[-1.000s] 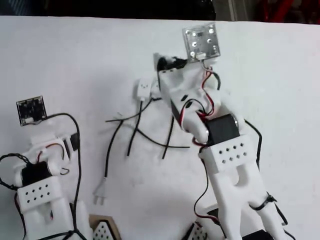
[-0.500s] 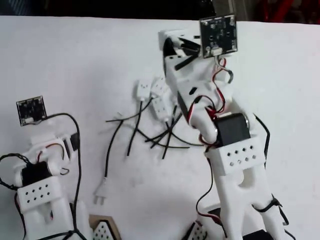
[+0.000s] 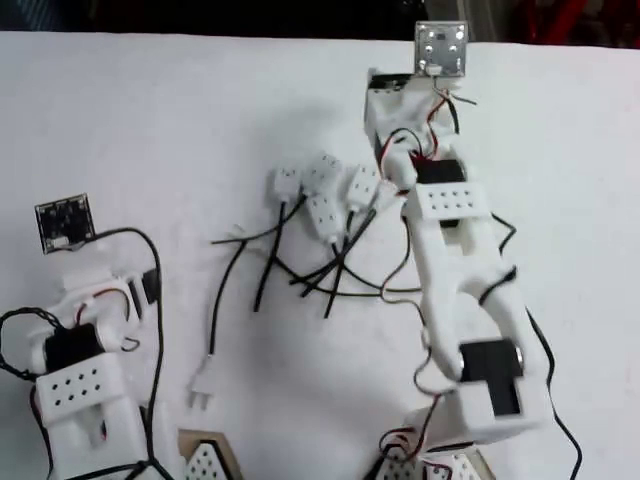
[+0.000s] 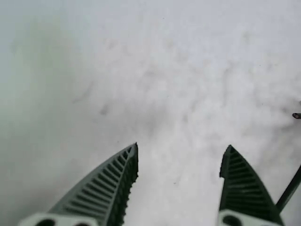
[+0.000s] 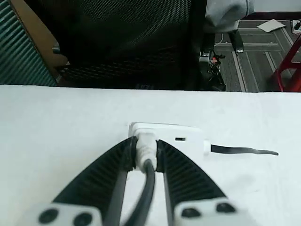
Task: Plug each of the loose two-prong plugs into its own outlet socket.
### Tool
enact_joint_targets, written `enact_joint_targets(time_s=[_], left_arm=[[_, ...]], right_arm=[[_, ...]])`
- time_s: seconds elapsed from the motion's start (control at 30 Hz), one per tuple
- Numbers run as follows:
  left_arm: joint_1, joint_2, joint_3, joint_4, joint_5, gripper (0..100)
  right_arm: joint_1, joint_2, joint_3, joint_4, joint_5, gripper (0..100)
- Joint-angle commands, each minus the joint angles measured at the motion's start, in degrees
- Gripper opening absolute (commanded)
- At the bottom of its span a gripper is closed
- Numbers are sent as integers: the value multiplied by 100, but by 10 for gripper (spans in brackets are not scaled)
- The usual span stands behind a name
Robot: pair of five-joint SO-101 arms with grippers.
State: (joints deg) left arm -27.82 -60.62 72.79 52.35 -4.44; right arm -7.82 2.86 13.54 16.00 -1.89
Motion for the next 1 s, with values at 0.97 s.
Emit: enact_joint_targets(time_s=[0.97], left_arm=[[-22, -101, -9, -123, -62, 282]], right_arm=[[198, 1464, -3068, 5859, 3921, 225]])
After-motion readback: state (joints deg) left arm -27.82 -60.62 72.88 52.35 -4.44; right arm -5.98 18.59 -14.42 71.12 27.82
